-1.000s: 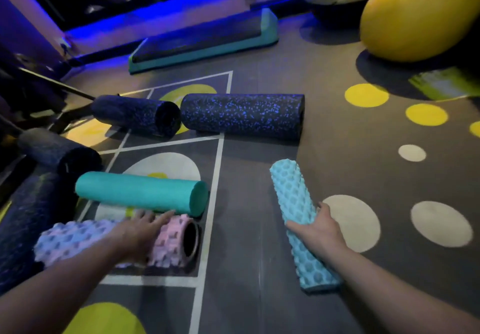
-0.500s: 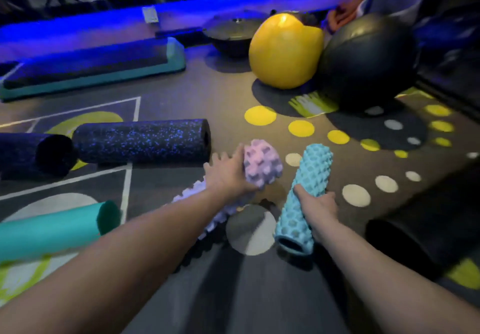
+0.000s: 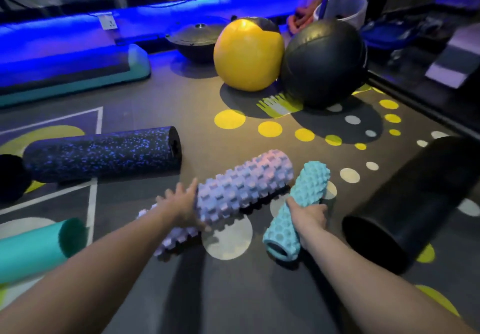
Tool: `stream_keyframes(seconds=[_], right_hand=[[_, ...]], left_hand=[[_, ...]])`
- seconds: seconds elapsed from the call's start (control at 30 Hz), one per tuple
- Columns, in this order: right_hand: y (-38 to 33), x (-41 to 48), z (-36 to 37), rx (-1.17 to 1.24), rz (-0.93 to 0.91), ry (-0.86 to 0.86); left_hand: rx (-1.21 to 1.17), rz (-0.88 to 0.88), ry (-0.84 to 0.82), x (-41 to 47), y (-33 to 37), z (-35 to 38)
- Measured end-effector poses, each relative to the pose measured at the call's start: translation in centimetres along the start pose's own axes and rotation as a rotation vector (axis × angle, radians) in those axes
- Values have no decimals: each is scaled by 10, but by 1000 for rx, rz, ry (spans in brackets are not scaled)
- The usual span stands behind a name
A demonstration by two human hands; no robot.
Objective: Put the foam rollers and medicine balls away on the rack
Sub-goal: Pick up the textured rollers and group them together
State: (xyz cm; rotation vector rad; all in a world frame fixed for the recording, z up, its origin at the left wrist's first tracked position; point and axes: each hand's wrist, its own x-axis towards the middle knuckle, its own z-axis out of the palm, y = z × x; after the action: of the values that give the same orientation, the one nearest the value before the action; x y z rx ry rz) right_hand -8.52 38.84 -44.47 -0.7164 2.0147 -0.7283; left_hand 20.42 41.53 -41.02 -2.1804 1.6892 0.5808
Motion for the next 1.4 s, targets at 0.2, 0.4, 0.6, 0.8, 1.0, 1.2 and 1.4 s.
stream_keyframes(seconds=[0.2,0.4,0.6,0.8,1.0,1.2,1.4], right_hand=[[-26,-3,32,154,103,11],[-69,44,-18,255,12,169],[-76,96,-101,85,-78,346],[-50,99,-115,-244,-220,457],[-60,71,-55,-424,-694,542],[-95,11,83,-590,-968,111],[-135,-78,244,-655,-1199,-464]], left_hand=[[-65,2,78,-9,-34,13],[-169,101,208,19,44,-13],[-406,255,326,49,194,-47],[-344,704,304,56,280,-57],[-293,669,305,50,226,-58],[-238,295,261,35,51,-55],[-345,-162,288,-21,-132,-36]])
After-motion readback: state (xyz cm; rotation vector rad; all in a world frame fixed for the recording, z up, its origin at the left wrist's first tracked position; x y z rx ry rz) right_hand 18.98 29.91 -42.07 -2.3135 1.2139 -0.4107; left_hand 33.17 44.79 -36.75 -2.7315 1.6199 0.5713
